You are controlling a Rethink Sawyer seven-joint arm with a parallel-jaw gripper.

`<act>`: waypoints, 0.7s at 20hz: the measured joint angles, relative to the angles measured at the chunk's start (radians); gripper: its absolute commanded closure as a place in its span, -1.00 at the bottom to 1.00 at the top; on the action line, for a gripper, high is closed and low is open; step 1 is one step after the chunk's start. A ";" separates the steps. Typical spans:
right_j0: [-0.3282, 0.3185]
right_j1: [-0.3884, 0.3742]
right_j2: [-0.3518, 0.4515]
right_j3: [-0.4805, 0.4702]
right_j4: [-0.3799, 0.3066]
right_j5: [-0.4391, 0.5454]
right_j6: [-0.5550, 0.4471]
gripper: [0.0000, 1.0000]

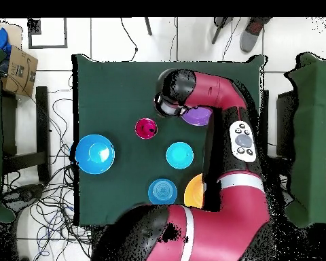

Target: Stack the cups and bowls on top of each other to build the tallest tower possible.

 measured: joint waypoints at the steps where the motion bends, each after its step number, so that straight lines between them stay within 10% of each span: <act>1: -0.002 0.003 0.003 -0.002 -0.006 0.000 -0.002 -1.00; 14: 0.020 0.034 0.006 -0.078 -0.090 0.122 -0.017 -1.00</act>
